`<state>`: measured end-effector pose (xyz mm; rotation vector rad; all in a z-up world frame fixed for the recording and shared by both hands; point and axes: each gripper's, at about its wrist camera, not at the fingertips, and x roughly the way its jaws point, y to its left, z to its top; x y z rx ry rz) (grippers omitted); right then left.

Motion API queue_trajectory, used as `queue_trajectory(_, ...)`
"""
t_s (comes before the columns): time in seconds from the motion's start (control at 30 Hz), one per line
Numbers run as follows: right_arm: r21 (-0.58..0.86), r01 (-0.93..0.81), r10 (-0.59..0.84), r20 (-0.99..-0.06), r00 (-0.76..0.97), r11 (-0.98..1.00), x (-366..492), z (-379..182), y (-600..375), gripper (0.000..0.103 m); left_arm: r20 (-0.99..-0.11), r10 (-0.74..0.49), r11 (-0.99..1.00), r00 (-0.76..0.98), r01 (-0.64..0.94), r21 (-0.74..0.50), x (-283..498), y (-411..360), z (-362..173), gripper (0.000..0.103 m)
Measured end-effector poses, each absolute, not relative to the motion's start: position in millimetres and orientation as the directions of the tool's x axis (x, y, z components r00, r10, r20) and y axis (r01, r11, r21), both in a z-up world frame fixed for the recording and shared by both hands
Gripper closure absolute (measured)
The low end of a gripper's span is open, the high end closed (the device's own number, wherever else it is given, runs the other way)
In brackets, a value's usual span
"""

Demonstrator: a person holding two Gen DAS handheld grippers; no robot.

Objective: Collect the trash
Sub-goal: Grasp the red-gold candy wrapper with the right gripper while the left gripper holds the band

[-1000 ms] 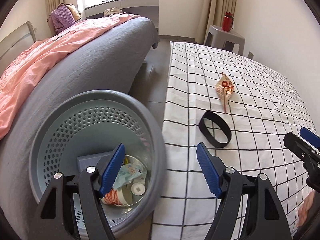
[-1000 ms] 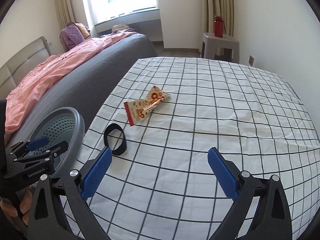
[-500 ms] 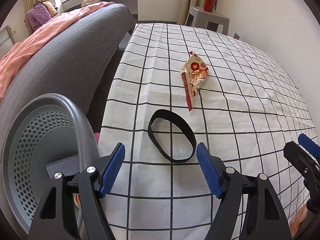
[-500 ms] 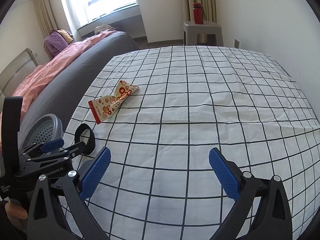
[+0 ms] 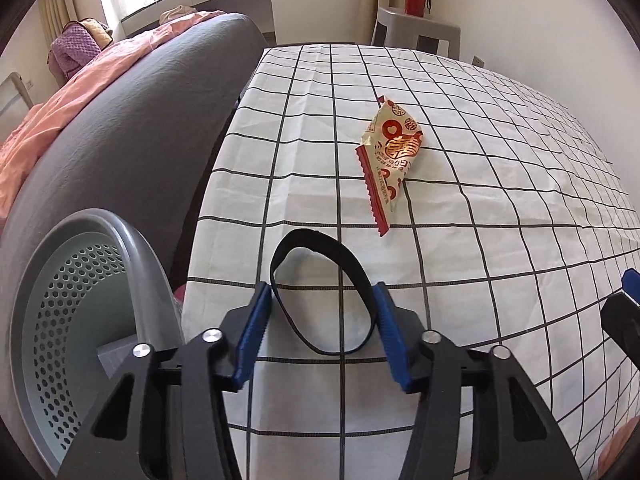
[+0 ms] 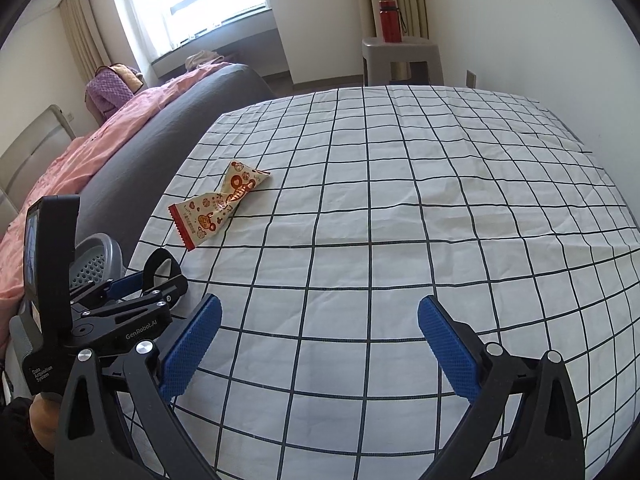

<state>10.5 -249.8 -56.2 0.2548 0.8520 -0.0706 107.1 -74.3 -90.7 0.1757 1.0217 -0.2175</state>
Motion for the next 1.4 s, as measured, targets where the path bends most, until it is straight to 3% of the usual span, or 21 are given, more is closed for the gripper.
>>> queue_trajectory(0.1,0.199,0.162,0.045,-0.753,0.657,0.966,12,-57,-248,0.006,-0.860,-0.114,0.968,0.497,0.249,0.015,105,-62,-88,0.081)
queue_trajectory(0.17,0.204,0.151,0.058,-0.757,0.651,0.967,14,-59,-244,0.006,-0.858,-0.132,0.971,0.496,0.239,-0.011,103,-52,-83,0.086)
queue_trajectory(0.7,0.263,0.033,0.187,-0.762,0.620,0.964,110,-52,-182,0.006,-0.779,-0.081,0.990,0.622,0.143,0.011,75,3,-38,0.086)
queue_trajectory(1.13,0.111,0.116,0.026,-0.825,0.565,0.987,166,-89,-150,0.009,-0.779,-0.073,0.994,0.623,0.109,-0.006,73,19,-37,0.086)
queue_trajectory(1.27,0.092,0.102,0.019,-0.828,0.561,0.991,166,-94,-149,0.043,-0.782,-0.071,0.995,0.620,0.102,-0.009,73,22,-38,0.086)
queue_trajectory(1.3,0.099,0.087,0.033,-0.825,0.564,0.991,164,-94,-149,0.059,-0.782,-0.071,0.995,0.619,0.101,-0.010,73,22,-38,0.086)
queue_trajectory(1.37,0.116,0.068,0.058,-0.825,0.563,0.991,161,-93,-150,0.081,-0.782,-0.071,0.995,0.619,0.098,-0.013,72,25,-38,0.086)
queue_trajectory(1.4,0.123,0.063,0.067,-0.822,0.565,0.990,159,-92,-151,0.082,-0.782,-0.072,0.995,0.619,0.096,-0.015,71,26,-37,0.086)
